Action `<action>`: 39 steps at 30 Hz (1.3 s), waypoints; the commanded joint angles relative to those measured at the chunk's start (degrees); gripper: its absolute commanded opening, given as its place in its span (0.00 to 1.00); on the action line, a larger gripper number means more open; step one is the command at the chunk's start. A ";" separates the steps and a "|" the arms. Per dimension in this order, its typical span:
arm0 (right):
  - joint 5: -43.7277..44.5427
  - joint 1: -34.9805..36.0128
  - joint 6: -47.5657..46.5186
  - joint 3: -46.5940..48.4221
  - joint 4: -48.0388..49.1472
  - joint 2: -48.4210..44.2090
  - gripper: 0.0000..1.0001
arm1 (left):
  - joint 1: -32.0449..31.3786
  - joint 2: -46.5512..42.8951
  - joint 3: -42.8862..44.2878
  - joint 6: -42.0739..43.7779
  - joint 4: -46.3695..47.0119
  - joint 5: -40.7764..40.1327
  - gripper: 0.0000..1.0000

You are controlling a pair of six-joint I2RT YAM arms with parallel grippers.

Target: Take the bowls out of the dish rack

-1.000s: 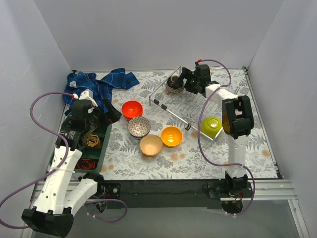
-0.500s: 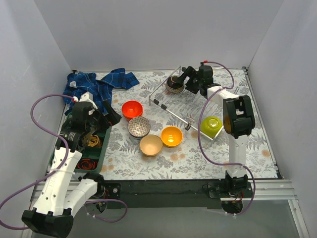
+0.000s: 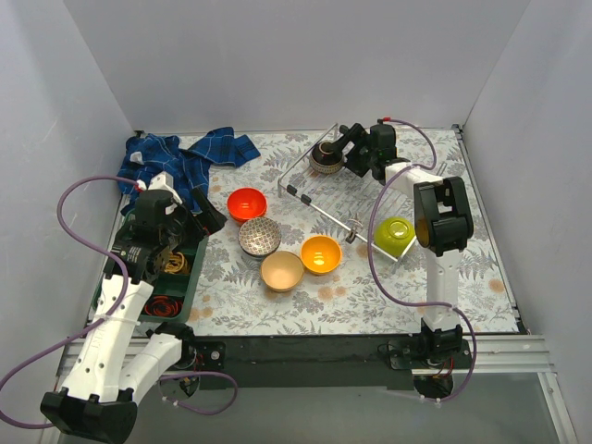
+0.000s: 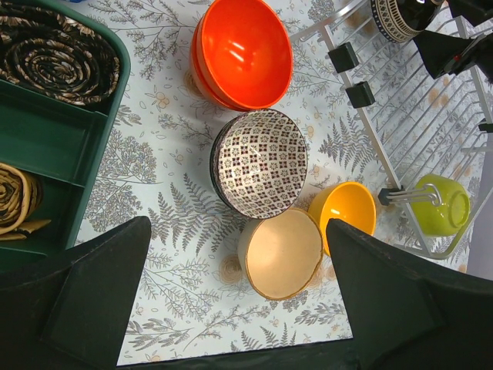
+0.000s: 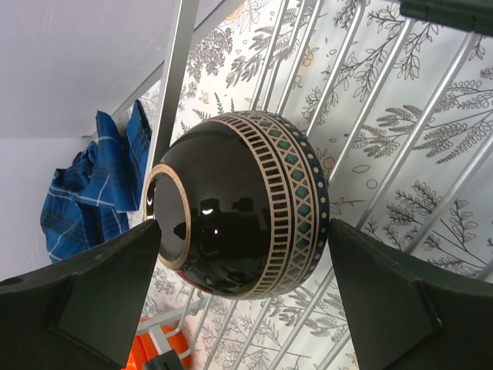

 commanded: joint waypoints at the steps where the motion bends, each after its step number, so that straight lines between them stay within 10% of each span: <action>1: 2.67 -0.11 1.26 1.26 -1.11 1.40 0.99 | -0.23 -0.83 -0.65 -0.18 -1.16 -0.07 0.98; 20: 4.18 -0.20 4.95 4.42 -12.98 5.27 0.94 | -0.23 -0.83 -0.48 -0.09 -1.69 0.63 0.98; 39: -2.42 -2.57 -3.75 -5.15 -9.73 -11.15 0.30 | -0.23 -2.59 -2.85 0.43 0.25 1.69 0.98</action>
